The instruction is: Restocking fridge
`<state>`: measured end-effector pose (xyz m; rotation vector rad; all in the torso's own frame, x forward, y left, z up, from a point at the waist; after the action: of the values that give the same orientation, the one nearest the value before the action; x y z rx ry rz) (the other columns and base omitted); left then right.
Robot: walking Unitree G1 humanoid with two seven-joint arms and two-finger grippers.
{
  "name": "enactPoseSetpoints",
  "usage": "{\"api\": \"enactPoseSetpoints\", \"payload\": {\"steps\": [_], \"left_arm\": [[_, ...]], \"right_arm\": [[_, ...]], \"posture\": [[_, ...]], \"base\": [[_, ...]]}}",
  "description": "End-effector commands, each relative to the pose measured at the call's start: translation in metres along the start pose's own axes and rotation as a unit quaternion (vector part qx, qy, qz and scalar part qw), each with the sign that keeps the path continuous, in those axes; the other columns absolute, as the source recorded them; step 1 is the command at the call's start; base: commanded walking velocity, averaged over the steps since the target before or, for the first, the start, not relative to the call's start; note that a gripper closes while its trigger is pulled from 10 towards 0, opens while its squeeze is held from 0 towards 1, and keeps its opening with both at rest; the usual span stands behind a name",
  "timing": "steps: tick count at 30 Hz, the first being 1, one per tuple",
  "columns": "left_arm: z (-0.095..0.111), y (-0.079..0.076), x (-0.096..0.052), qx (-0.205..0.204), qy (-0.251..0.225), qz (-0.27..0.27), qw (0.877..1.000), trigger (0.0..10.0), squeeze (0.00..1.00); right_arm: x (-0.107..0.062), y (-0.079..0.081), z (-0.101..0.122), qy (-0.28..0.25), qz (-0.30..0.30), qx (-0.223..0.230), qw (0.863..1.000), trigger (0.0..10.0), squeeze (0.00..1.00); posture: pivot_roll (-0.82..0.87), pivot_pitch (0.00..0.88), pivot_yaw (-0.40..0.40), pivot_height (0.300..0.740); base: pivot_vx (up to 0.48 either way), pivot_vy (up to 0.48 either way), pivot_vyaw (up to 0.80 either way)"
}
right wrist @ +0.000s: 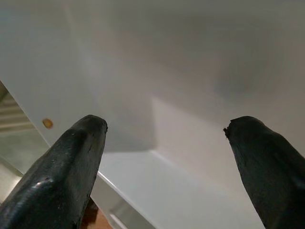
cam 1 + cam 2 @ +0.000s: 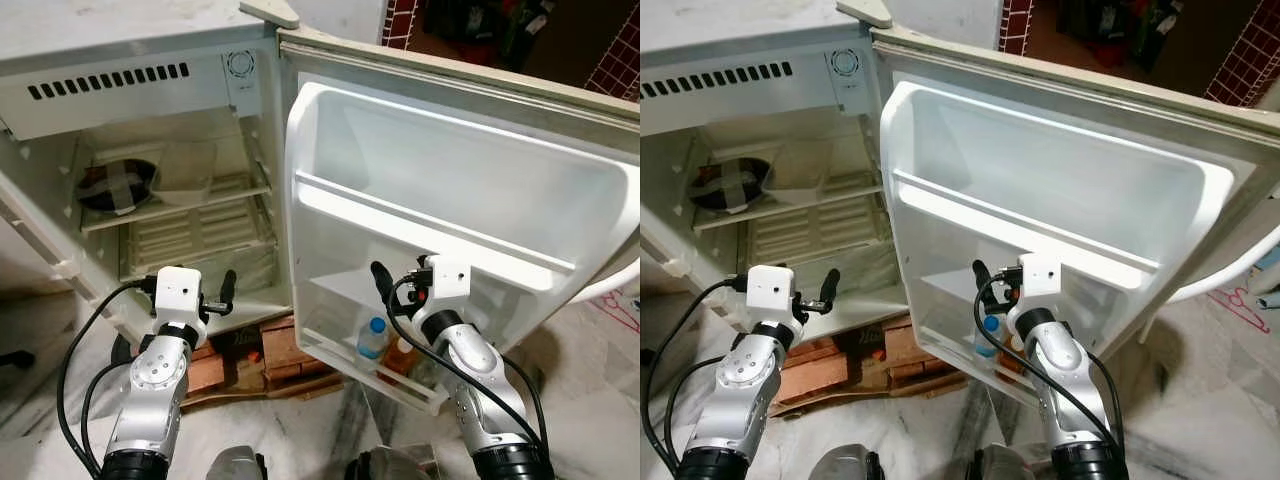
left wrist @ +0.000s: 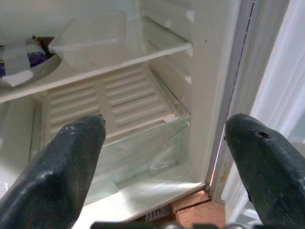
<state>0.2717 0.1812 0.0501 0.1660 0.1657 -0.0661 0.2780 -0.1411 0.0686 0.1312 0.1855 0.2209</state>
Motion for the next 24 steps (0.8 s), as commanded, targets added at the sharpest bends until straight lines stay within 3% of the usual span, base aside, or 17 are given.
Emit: {"api": "enactPoseSetpoints", "payload": {"steps": [1,7,12,14,17,21,24], "left_arm": [[-0.001,0.000,0.001,0.005,0.002,0.001,1.000,10.0,0.00],[0.000,0.000,0.002,0.009,0.001,-0.001,1.000,10.0,0.00],[0.001,0.000,0.004,0.015,0.000,-0.003,1.000,10.0,0.00],[0.003,0.000,0.005,0.022,-0.003,-0.005,1.000,10.0,0.00],[0.002,0.000,0.005,0.023,-0.002,-0.005,1.000,10.0,0.00],[0.001,-0.001,0.006,0.031,0.003,-0.011,0.999,10.0,0.00],[0.000,-0.001,0.007,0.034,0.005,-0.012,0.999,10.0,0.00]], "right_arm": [[-0.001,-0.002,-0.005,0.016,-0.005,-0.007,1.000,10.0,0.00],[-0.001,-0.001,-0.008,0.031,0.003,0.000,1.000,10.0,0.00],[0.000,0.003,0.002,-0.004,0.014,0.013,1.000,10.0,0.00],[0.002,0.003,0.004,-0.014,-0.002,-0.031,0.999,10.0,0.00],[0.002,0.007,0.004,-0.017,0.009,-0.006,1.000,10.0,0.00],[0.003,0.005,0.006,-0.021,0.002,-0.054,0.998,10.0,0.00],[0.002,0.006,0.007,-0.028,0.007,-0.044,0.999,10.0,0.00]], "posture": [[0.01,0.000,-0.005,0.740],[0.01,0.000,-0.001,0.740],[0.01,0.000,0.002,0.740],[0.01,0.000,0.003,0.740],[0.01,0.000,0.004,0.740],[0.01,0.000,0.004,0.740],[0.01,0.000,0.004,0.740]], "base": [[-0.259,0.000,0.00],[-0.253,0.000,0.00],[-0.048,0.000,0.00],[0.000,-0.270,0.00],[0.000,-0.297,0.00],[0.000,-0.421,0.00],[0.000,-0.480,0.00]]}}
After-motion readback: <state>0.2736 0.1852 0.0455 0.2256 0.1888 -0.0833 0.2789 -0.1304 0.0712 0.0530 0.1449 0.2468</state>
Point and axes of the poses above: a point about 5 cm out from each wrist's last joint towards the gripper, its own x axis pointing out of the wrist towards the gripper, its own z axis along the axis of the wrist's last joint, y = z × x, the point moved 1 cm from there along x, pointing out of the wrist towards the gripper, and after that the axes turned 3 degrees about x, right-handed, at the moved point
